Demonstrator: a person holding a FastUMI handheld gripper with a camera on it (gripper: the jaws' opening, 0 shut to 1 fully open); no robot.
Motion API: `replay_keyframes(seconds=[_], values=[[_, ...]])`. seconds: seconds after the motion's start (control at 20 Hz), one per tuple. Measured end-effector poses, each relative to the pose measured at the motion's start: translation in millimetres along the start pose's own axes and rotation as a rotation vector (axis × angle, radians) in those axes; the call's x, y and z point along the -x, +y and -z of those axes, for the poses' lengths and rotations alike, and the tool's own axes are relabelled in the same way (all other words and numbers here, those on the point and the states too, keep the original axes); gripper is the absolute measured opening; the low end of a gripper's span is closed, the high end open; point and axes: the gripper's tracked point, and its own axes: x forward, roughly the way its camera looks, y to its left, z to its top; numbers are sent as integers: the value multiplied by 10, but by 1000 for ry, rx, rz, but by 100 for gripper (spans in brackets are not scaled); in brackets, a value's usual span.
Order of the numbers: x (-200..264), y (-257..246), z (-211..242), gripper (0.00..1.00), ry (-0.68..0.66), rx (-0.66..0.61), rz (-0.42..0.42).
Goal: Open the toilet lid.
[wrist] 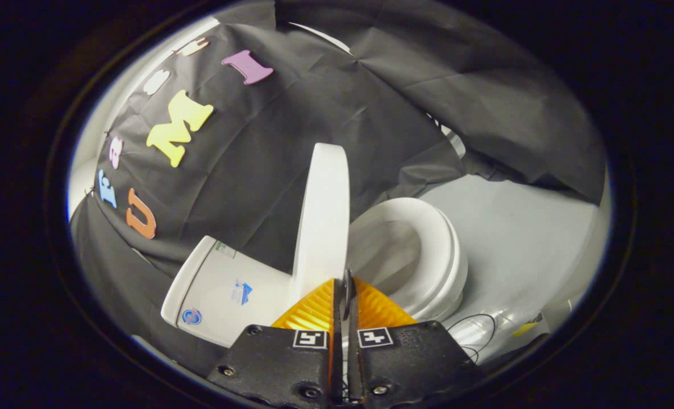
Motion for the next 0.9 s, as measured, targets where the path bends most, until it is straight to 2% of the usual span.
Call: replay_keyframes(seconds=[0.5, 0.9], values=[[64, 228, -57, 7, -9, 105, 33], [90, 664, -41, 6, -36, 212, 60]])
